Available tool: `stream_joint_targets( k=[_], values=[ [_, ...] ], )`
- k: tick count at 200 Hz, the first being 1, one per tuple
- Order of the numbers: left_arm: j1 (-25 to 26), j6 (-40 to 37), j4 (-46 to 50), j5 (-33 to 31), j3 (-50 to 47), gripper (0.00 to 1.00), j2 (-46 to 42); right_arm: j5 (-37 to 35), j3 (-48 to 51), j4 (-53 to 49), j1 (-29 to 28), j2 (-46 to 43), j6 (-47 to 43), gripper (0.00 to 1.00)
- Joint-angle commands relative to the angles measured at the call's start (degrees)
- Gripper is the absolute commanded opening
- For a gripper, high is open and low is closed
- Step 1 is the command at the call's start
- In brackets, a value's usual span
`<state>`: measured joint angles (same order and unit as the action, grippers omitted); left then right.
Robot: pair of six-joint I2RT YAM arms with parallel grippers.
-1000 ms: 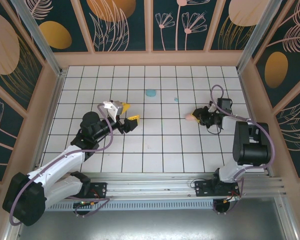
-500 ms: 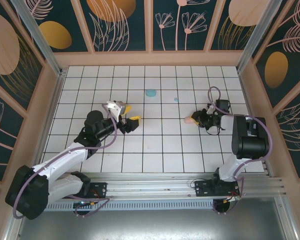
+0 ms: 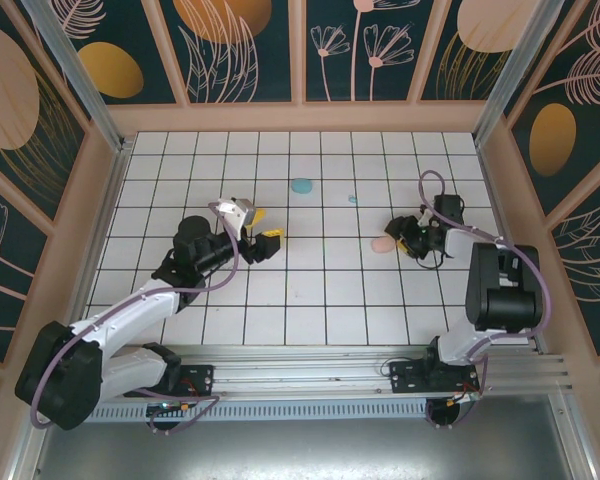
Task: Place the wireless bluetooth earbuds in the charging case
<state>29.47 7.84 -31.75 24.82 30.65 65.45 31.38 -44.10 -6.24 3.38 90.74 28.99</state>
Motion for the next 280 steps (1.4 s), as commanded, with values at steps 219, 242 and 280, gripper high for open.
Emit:
stream_joint_targets(
  k=[219, 242, 280],
  values=[
    [-5.06, 7.97, 13.73, -11.84, 33.3, 0.71, 34.5, -15.43, -80.98, -26.96, -22.92, 42.57, -24.57, 0.6],
    [-5.09, 9.45, 13.13, -11.01, 32.36, 0.7, 36.33, -14.33, -107.84, -36.76, -23.35, 59.03, -26.85, 0.6],
    [-5.52, 9.25, 14.47, -10.62, 30.59, 0.69, 36.08, -9.22, -97.62, -22.98, -24.57, 59.44, -25.96, 0.64]
  ],
)
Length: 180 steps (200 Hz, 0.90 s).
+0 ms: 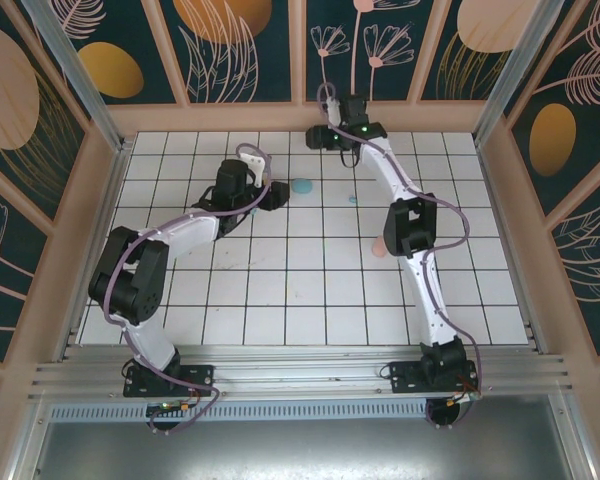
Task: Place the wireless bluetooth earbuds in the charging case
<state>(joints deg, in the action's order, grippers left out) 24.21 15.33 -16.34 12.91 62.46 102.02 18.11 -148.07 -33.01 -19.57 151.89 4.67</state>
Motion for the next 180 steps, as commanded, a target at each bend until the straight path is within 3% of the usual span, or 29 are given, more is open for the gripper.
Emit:
stream_joint_targets(
  k=[1, 44, 117, 147, 180],
  values=[
    [-0.28, 1.73, -0.92, 1.27, -1.25, 0.69, -0.49, 4.13, 6.81, 4.08, -1.61, -1.79, -1.61, 0.64],
    [-0.56, 1.65, -1.07, 0.64, -4.86, 0.69, -2.99, 5.31, 5.13, 2.65, -4.75, 1.96, -2.65, 0.65],
    [-0.72, 2.16, -1.32, -0.33, -9.44, 0.69, -7.3, 7.03, 11.75, -1.79, -6.8, 0.77, -3.3, 0.59],
    [-0.71, 2.91, -1.94, -0.6, -11.44, 0.69, -9.04, 5.33, 17.73, -2.88, -8.19, -3.41, -3.33, 0.56],
    [-0.73, 4.37, -3.39, -0.6, -14.39, 0.69, -11.16, 3.2, 30.62, 1.06, -10.1, -11.82, -0.57, 0.53]
  ],
)
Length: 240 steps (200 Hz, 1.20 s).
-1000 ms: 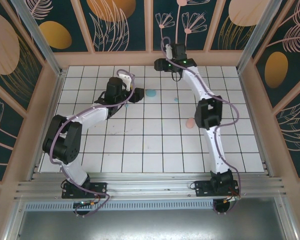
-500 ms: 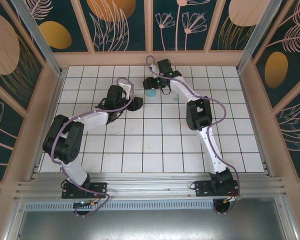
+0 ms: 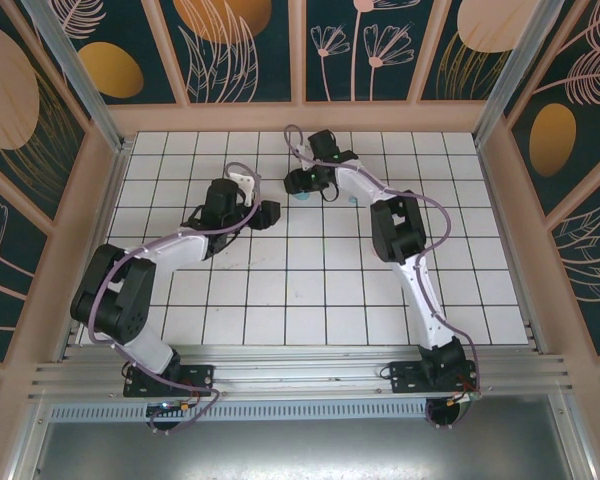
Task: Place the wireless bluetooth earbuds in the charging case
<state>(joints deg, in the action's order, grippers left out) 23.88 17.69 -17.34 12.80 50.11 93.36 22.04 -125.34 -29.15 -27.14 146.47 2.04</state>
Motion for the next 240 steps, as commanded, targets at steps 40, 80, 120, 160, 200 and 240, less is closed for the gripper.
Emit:
stream_joint_targets(
  k=[40, 80, 120, 160, 200, 240],
  values=[
    [-0.4, 3.58, -3.75, 0.69, -4.95, 0.69, -4.58, 4.04, 20.18, 5.02, -7.0, -14.02, 5.75, 0.52],
    [-0.39, 0.79, -1.46, -1.89, -6.26, 0.68, -7.22, 0.74, 22.08, 5.17, -8.11, -16.81, 12.27, 0.51],
    [-0.39, 7.28, -0.78, -6.15, -7.8, 0.65, -9.63, 5.83, 34.53, 14.2, -6.19, -25.72, 23.16, 0.51],
    [2.28, 21.17, 0.01, -14.3, -8.82, 0.53, -10.4, 9.27, 45.93, 19.28, -4.53, -33.94, 27.9, 0.51],
    [6.95, 31.89, 12.54, -21.06, 0.79, 0.6, -3.86, 6.11, 56.05, 20.35, -1.58, -42.86, 26.94, 0.51],
    [10.31, 35.72, 22.16, -26.0, 10.61, 0.68, 4.45, 6.68, 65.81, 23.6, 0.53, -49.84, 27.58, 0.51]
  ],
)
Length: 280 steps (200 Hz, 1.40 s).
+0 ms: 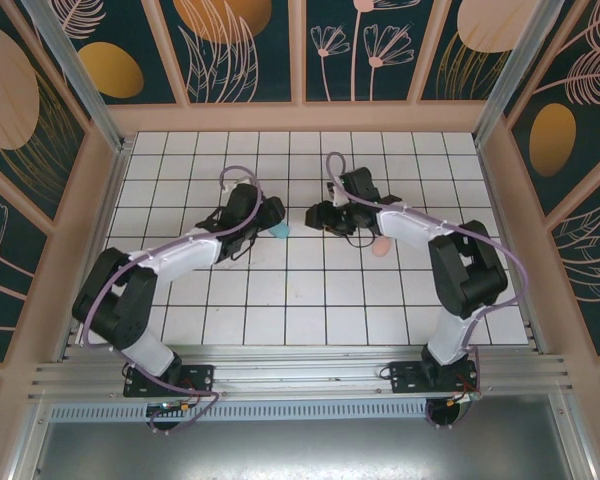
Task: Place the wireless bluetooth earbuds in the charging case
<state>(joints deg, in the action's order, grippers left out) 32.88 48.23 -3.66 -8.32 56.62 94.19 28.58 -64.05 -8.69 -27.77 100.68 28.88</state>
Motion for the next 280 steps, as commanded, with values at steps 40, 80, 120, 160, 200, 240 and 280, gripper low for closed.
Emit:
stream_joint_targets(
  k=[40, 80, 120, 160, 200, 240, 280],
  values=[
    [2.62, 8.78, 11.87, -6.63, 7.43, 0.67, 9.67, 0.78, 11.34, 3.75, 4.79, -10.81, -0.06, 0.51],
    [2.99, 10.02, 13.29, -6.17, 10.51, 0.68, 13.64, 2.06, 14.92, 5.27, 8.74, -13.67, 0.45, 0.5],
    [3.3, 7.18, 14.76, -7.37, 12.72, 0.64, 17.77, 1.92, 14.95, 5.65, 9.65, -14.39, 0.3, 0.5],
    [3.34, 5.98, 11.76, -4.34, 13.0, 0.62, 20.14, 1.0, 15.74, 6.21, 9.91, -14.16, 0.38, 0.5],
    [3.33, 3.66, 13.86, -4.89, 14.19, 0.54, 21.38, 1.23, 16.9, 6.89, 10.06, -14.06, 1.09, 0.5],
    [3.36, -0.12, 13.58, -4.43, 12.66, 0.35, 18.55, 1.17, 17.02, 6.76, 10.56, -14.85, 1.35, 0.5],
    [3.33, -6.61, 6.91, -2.93, 7.91, 0.25, 13.62, 0.57, 15.91, 5.66, 10.89, -15.74, 0.88, 0.5]
  ],
)
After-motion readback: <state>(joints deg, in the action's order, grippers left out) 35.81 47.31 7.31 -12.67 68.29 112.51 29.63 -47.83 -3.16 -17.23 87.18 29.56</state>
